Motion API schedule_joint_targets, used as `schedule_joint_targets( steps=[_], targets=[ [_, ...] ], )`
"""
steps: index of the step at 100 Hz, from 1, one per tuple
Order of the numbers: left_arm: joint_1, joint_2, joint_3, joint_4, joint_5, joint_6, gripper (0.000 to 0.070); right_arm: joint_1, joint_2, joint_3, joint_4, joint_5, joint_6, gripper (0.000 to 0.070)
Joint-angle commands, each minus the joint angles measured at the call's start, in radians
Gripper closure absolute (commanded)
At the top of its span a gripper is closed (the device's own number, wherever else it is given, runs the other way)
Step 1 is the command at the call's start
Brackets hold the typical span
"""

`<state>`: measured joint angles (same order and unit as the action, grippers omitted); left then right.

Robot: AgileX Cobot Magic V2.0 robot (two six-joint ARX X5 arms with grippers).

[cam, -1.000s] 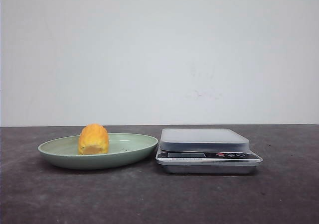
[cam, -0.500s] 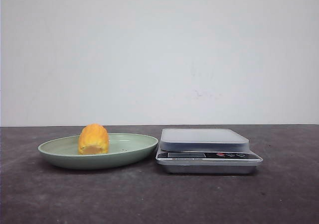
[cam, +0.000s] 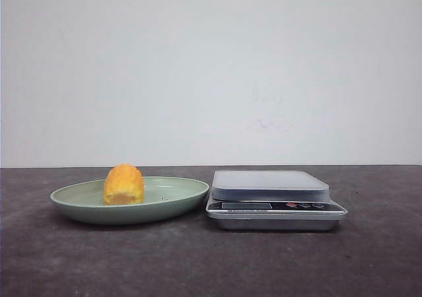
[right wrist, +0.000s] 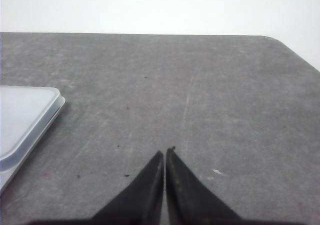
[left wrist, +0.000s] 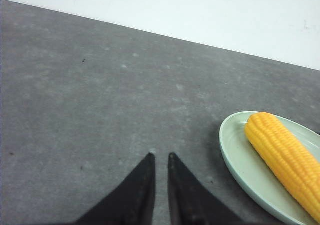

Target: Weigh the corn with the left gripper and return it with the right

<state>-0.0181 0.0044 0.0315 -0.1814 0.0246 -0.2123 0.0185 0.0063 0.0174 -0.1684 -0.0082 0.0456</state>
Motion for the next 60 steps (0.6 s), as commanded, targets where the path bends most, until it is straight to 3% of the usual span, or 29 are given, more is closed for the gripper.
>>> schedule_joint_targets(
  steps=[1, 18, 32, 42, 60],
  targets=[
    [-0.002, -0.001, -0.018, 0.008, -0.006, -0.012, 0.07, -0.001, -0.002, -0.004, 0.011, -0.004, 0.04, 0.07],
    [-0.002, -0.001, -0.014, 0.005, 0.083, -0.163, 0.0696, -0.001, -0.002, 0.0, 0.01, -0.007, 0.092, 0.07],
    [-0.002, 0.021, 0.05, -0.063, 0.08, -0.247, 0.0693, -0.001, -0.002, 0.057, 0.003, -0.028, 0.141, 0.07],
    [-0.002, 0.064, 0.137, -0.053, 0.093, -0.314, 0.0693, -0.001, 0.01, 0.128, 0.004, -0.045, 0.227, 0.07],
    [-0.002, 0.205, 0.348, -0.048, 0.121, -0.306, 0.0693, 0.0, 0.097, 0.331, -0.118, -0.064, 0.262, 0.07]
  ],
)
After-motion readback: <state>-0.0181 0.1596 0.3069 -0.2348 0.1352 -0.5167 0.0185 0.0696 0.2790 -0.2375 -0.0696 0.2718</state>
